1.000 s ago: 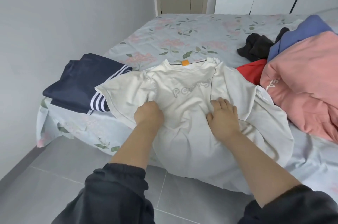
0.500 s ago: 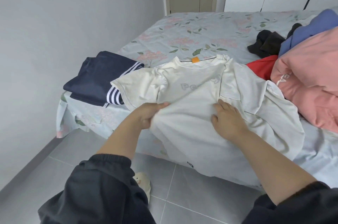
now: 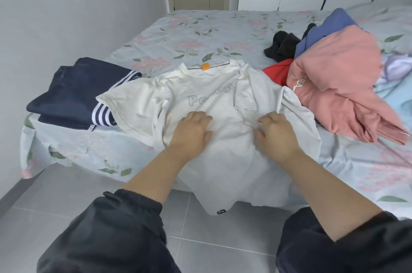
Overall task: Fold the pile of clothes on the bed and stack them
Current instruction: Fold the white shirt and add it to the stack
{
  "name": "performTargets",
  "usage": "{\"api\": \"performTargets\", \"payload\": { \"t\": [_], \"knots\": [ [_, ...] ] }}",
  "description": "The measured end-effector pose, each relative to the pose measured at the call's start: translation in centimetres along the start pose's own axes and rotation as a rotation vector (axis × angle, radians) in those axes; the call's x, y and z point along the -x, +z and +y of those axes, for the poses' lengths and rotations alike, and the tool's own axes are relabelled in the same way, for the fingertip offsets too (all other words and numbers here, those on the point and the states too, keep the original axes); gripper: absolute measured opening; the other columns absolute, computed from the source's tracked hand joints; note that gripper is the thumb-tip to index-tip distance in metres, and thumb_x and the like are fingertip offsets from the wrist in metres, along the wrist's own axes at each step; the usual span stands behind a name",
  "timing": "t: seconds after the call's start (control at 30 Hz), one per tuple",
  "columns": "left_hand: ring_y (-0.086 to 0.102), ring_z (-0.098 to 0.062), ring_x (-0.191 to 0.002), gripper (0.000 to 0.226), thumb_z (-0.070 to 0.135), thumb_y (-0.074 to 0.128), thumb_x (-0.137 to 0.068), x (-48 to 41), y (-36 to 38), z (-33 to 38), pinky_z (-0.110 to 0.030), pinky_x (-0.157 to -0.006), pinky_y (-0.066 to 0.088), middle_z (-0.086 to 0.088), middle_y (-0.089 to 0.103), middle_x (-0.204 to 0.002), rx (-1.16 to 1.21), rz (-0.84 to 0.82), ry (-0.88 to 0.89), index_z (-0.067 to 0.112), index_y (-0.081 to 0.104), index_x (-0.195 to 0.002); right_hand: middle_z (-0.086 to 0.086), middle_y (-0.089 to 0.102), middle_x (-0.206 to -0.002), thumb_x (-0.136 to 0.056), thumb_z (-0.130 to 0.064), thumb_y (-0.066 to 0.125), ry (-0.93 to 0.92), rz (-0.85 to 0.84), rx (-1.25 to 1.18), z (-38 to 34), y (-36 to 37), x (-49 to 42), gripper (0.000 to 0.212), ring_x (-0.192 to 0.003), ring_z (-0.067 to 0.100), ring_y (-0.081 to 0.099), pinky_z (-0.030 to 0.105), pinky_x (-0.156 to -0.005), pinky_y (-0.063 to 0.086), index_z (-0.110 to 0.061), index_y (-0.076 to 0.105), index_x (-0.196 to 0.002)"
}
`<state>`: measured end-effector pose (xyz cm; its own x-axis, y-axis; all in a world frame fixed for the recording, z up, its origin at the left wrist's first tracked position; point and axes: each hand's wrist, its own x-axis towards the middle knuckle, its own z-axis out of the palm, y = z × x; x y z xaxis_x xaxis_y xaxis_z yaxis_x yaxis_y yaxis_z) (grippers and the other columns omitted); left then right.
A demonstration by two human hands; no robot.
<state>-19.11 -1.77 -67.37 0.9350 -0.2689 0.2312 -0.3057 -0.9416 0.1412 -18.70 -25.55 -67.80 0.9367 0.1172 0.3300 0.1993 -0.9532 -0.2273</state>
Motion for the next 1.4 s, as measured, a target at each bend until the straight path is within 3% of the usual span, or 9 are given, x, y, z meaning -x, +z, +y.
{"api": "performTargets", "payload": {
  "t": [0.2, 0.33, 0.4, 0.57, 0.73, 0.9, 1.1, 1.3, 1.4],
  "knots": [
    [0.007, -0.020, -0.146, 0.055, 0.043, 0.029, -0.101, -2.8, 2.9, 4.7, -0.039, -0.116, 0.009, -0.003, 0.014, -0.159, 0.036, -0.106, 0.024, 0.021, 0.020, -0.151, 0.022, 0.042, -0.136, -0.086, -0.054, 0.054, 0.605, -0.090, -0.029, 5.9, -2.5, 0.8, 0.078, -0.127, 0.038, 0.035, 0.044, -0.103, 0.030, 0.003, 0.036, -0.135],
    [0.005, -0.021, -0.147, 0.056, 0.044, 0.026, -0.101, -3.8, 4.5, 6.8, -0.041, -0.116, 0.009, -0.004, 0.012, -0.159, 0.042, -0.162, 0.028, 0.022, 0.016, -0.152, 0.010, 0.061, -0.101, -0.082, -0.049, 0.063, 0.665, -0.306, -0.135, 8.2, -4.1, 1.1, 0.042, -0.105, 0.030, 0.052, 0.035, -0.084, 0.044, -0.010, 0.061, -0.099],
    [0.006, -0.020, -0.147, 0.056, 0.044, 0.026, -0.101, -4.1, 5.2, 7.3, -0.042, -0.117, 0.009, -0.004, 0.011, -0.159, 0.036, -0.166, 0.025, 0.023, 0.016, -0.152, 0.000, 0.061, -0.075, -0.082, -0.035, 0.069, 0.605, -0.319, -0.513, 8.2, -4.9, 1.5, 0.024, -0.075, 0.018, 0.059, 0.025, -0.061, 0.044, -0.016, 0.059, -0.074],
    [0.012, -0.017, -0.146, 0.055, 0.043, 0.031, -0.100, -4.3, 5.7, 6.7, -0.039, -0.117, 0.011, -0.004, 0.019, -0.158, 0.107, -0.085, 0.022, 0.022, 0.023, -0.150, 0.007, 0.074, -0.095, -0.098, -0.028, 0.051, 0.774, -0.296, -1.441, 8.3, -6.5, 2.1, 0.028, -0.084, 0.020, 0.072, 0.032, -0.062, 0.057, -0.005, 0.062, -0.109],
    [0.020, -0.018, -0.144, 0.053, 0.041, 0.037, -0.100, -3.9, 5.7, 5.8, -0.030, -0.115, 0.011, -0.006, 0.027, -0.156, 0.120, -0.028, 0.069, 0.018, 0.032, -0.147, 0.009, 0.061, -0.099, -0.083, -0.062, 0.057, 0.784, -0.428, -0.457, 9.9, -7.7, 2.2, 0.070, -0.079, 0.025, 0.059, 0.030, -0.062, 0.047, -0.002, 0.056, -0.120],
    [0.024, -0.020, -0.143, 0.051, 0.038, 0.039, -0.100, -3.6, 5.4, 4.9, -0.030, -0.116, 0.013, -0.007, 0.030, -0.154, 0.125, -0.030, 0.086, 0.017, 0.036, -0.146, 0.010, 0.070, -0.110, -0.062, -0.056, 0.074, 0.840, -0.760, -0.842, 11.2, -9.1, 3.0, 0.082, -0.098, 0.027, 0.068, 0.041, -0.090, 0.053, -0.004, 0.058, -0.123],
    [0.022, -0.020, -0.144, 0.050, 0.039, 0.039, -0.100, -3.5, 5.3, 4.8, -0.031, -0.116, 0.012, -0.006, 0.029, -0.155, 0.086, -0.035, 0.088, 0.017, 0.039, -0.145, 0.019, 0.057, -0.106, -0.085, -0.016, 0.055, 0.575, -0.176, 0.020, 11.0, -7.4, 2.5, 0.022, -0.099, 0.035, 0.055, 0.032, -0.068, 0.036, -0.002, 0.052, -0.102],
    [0.001, -0.015, -0.147, 0.057, 0.048, 0.025, -0.099, -4.1, 5.7, 4.6, -0.042, -0.117, 0.004, 0.002, 0.008, -0.161, 0.035, -0.106, -0.003, 0.028, 0.018, -0.152, 0.021, 0.049, -0.125, -0.073, 0.003, 0.053, 0.126, 0.113, 0.075, 6.5, -4.4, 1.0, 0.056, -0.111, 0.038, 0.044, 0.046, -0.092, 0.037, -0.002, 0.051, -0.129],
    [-0.003, -0.017, -0.148, 0.058, 0.050, 0.020, -0.098, -4.9, 5.7, 5.0, -0.046, -0.117, 0.003, 0.001, 0.005, -0.161, 0.097, -0.075, -0.093, 0.029, 0.012, -0.152, 0.017, 0.027, -0.152, -0.079, 0.001, 0.048, 0.015, 0.145, 0.258, 5.5, -4.4, -1.4, 0.067, -0.139, 0.037, 0.023, 0.054, -0.113, 0.014, -0.010, 0.037, -0.144]
  ]
}}
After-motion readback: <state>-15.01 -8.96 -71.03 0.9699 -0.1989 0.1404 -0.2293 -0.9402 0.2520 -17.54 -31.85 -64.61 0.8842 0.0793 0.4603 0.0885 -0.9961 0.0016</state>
